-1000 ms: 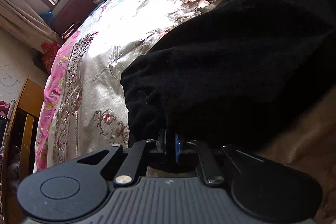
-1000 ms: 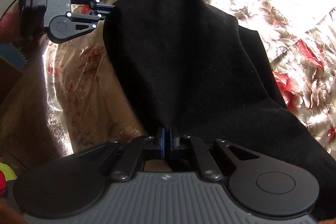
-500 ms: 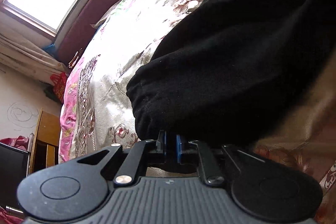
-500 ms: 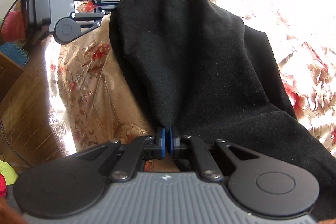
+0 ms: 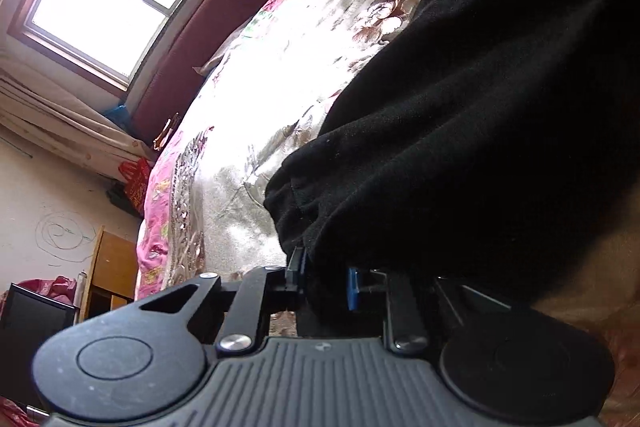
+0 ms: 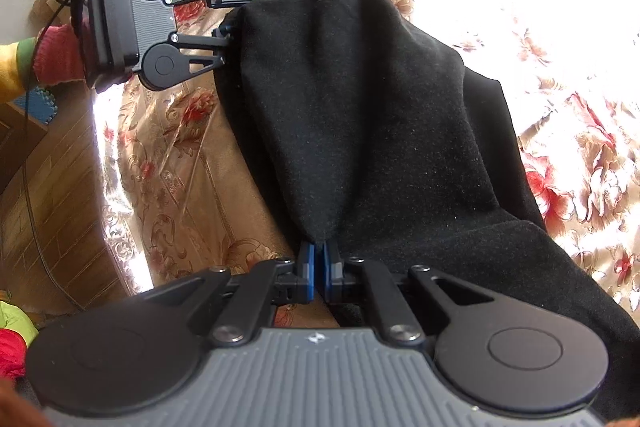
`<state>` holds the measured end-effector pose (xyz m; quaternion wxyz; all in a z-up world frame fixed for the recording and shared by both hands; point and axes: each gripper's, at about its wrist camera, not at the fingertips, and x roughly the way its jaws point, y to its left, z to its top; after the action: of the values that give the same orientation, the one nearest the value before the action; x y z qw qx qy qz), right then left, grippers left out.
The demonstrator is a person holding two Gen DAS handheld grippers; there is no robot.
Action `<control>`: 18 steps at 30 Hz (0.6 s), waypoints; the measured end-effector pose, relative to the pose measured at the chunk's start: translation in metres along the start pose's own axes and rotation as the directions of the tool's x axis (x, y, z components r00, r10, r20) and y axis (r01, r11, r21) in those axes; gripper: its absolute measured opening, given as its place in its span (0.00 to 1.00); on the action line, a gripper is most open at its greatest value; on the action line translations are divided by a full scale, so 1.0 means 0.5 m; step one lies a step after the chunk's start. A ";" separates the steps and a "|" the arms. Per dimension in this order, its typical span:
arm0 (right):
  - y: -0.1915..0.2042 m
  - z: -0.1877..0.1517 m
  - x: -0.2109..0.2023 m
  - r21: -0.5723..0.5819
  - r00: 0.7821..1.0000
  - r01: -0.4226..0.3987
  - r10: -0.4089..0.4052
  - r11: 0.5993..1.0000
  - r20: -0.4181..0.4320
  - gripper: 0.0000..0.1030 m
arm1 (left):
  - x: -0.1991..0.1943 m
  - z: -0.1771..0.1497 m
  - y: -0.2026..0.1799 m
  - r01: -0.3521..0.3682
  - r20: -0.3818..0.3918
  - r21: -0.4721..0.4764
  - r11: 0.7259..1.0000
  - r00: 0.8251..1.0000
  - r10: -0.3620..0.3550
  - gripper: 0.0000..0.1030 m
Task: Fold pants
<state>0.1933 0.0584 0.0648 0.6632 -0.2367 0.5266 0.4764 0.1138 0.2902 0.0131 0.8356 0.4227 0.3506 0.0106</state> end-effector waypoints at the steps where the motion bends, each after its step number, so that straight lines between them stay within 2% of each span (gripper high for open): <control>1: 0.003 0.001 -0.004 0.004 1.000 -0.003 0.003 1.000 0.009 0.06 | -0.011 -0.002 0.010 -0.018 0.001 -0.006 1.000 1.000 0.018 0.29; 5: 0.013 -0.005 0.003 0.023 0.999 -0.028 0.028 0.999 0.019 0.06 | -0.034 -0.020 0.005 -0.043 -0.018 -0.012 0.999 0.999 0.043 0.28; 7: 0.021 -0.019 0.032 0.029 1.000 -0.027 0.026 0.999 0.007 0.06 | -0.016 -0.037 -0.022 -0.010 -0.064 -0.016 1.000 0.998 0.009 0.26; 10: 0.032 -0.044 0.098 0.018 0.999 -0.009 0.010 1.000 -0.041 0.07 | 0.013 -0.055 -0.059 -0.003 -0.114 0.019 1.000 0.993 0.005 0.25; 12: 0.038 -0.056 0.122 0.005 0.999 0.003 -0.003 1.000 -0.048 0.07 | 0.020 -0.063 -0.061 0.011 -0.140 0.001 1.000 0.990 -0.011 0.25; 16: 0.039 -0.058 0.121 -0.007 0.999 0.005 -0.005 1.000 -0.035 0.11 | -0.019 -0.055 -0.042 -0.037 -0.117 0.012 0.999 0.992 0.038 0.27; 18: 0.038 -0.062 0.114 -0.017 1.000 0.003 -0.003 1.000 -0.026 0.11 | -0.039 -0.049 -0.047 -0.053 -0.086 0.067 0.996 0.995 0.059 0.28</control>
<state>0.1614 0.0631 0.0053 0.6548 -0.2494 0.5309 0.4766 0.0782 0.2860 -0.0023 0.8048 0.4583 0.3750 0.0414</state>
